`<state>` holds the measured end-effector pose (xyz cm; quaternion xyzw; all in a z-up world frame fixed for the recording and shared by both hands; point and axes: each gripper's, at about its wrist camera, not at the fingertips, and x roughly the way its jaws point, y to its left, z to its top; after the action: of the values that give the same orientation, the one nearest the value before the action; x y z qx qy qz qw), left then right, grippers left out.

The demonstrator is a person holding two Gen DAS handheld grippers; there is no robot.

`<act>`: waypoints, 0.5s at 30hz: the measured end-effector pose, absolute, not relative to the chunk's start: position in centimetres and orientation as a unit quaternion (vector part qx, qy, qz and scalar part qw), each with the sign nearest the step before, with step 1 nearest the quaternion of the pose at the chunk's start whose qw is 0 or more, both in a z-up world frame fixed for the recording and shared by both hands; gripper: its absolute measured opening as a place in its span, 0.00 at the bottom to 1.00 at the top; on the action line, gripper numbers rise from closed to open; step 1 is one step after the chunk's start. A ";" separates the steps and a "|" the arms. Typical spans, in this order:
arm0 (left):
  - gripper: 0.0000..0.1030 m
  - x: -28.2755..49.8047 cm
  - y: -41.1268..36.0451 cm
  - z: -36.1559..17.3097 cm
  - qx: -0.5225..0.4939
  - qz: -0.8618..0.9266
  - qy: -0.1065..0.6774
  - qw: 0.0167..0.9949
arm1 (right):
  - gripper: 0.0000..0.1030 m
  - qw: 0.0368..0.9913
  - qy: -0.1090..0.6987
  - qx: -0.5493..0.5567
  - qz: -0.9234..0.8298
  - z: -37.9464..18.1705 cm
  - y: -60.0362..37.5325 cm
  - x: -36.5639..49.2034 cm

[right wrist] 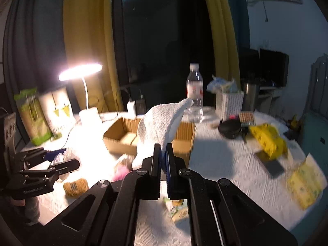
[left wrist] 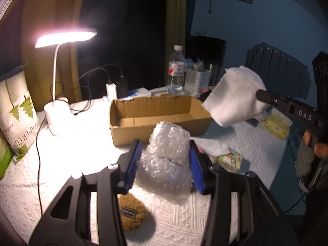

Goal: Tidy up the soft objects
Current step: 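Lift the bubble wrap with the left tool while the right tool carries the paper towel over the box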

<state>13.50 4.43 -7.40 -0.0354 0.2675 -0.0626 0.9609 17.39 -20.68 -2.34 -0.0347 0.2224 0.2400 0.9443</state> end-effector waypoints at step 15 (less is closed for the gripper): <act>0.45 19.3 6.3 -5.6 -0.029 -0.017 0.250 0.968 | 0.04 0.939 0.220 -0.017 0.262 -2.3 -21.2 23.4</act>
<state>19.35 6.27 -5.65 -0.0287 0.2504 -0.0175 0.9676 23.36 -21.20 -2.30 -0.0166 0.2203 0.2620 0.9394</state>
